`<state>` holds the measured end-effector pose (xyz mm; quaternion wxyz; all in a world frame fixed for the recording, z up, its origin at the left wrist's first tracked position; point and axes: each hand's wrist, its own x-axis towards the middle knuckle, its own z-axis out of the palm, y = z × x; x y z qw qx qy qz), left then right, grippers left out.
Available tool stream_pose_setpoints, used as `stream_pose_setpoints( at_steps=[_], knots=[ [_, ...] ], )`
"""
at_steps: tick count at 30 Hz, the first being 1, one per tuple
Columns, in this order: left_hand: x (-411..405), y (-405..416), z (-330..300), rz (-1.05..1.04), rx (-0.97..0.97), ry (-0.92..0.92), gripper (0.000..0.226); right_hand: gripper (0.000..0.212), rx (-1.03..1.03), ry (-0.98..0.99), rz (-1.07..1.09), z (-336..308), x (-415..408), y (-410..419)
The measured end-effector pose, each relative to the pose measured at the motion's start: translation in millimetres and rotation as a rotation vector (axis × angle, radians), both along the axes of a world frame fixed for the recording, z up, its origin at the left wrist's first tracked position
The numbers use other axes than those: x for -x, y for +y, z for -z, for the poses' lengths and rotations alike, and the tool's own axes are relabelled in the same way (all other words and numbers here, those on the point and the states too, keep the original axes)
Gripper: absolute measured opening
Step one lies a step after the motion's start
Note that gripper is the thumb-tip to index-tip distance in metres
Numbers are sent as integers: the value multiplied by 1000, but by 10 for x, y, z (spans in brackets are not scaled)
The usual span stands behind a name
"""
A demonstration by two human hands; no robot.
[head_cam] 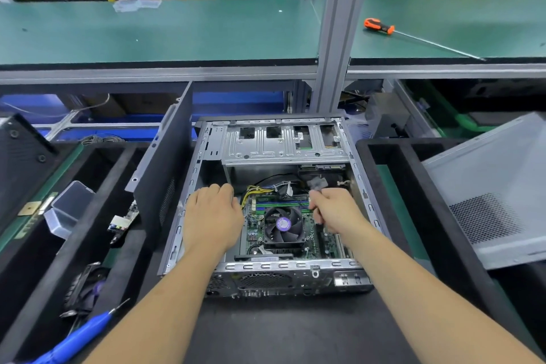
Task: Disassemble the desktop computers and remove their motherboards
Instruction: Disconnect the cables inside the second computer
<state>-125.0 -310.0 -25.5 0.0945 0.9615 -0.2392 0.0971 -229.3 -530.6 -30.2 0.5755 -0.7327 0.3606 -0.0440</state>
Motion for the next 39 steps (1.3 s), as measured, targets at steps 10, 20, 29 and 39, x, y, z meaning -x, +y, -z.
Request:
stream_pose_setpoints(
  at_steps=[10,20,29,39],
  knots=[
    [9,-2,11,8,-12,-15,20,24,517,169,-830,-32,35,208],
    [101,-153,-99,324,-155,-15,57,12,522,-98,-590,-46,-129,209],
    [-69,-562,-60,581,-295,307,38,41,210,-45,-241,-38,-155,55],
    [15,-601,106,662,-375,117,43,35,491,531,-152,300,-255,-194]
  ],
)
